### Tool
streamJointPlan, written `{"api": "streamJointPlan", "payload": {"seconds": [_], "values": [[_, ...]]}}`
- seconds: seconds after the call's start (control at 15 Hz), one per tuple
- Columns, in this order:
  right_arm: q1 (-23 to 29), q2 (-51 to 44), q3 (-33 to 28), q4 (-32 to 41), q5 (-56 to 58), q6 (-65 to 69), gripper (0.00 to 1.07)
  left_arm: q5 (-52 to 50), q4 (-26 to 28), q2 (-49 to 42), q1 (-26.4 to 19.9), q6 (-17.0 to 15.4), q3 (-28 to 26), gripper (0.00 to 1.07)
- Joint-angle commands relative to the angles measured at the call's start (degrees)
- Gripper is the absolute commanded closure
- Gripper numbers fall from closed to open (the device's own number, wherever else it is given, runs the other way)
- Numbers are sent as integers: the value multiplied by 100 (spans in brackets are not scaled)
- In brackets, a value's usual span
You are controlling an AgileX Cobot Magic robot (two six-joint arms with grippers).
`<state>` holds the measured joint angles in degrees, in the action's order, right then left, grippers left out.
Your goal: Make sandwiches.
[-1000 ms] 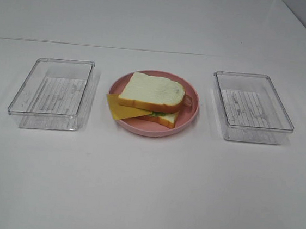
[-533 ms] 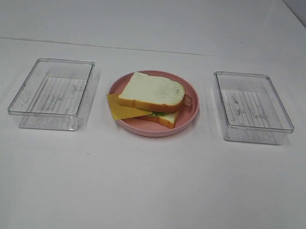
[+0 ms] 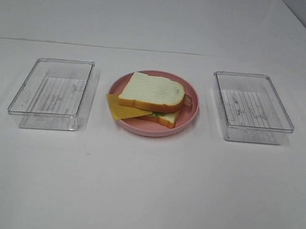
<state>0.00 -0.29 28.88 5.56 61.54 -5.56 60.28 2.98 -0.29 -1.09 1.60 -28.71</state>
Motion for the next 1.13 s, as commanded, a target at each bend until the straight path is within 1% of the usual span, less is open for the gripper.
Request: {"api": "streamJointPlan", "payload": {"seconds": [0.07,1.13], "values": [[-34,-97,0,-17,-69,-63,36,-34,80,-52,-23,80,17,17],[-34,-97,0,-17,-69,-63,36,-40,86,-69,-23,86,17,17]]}}
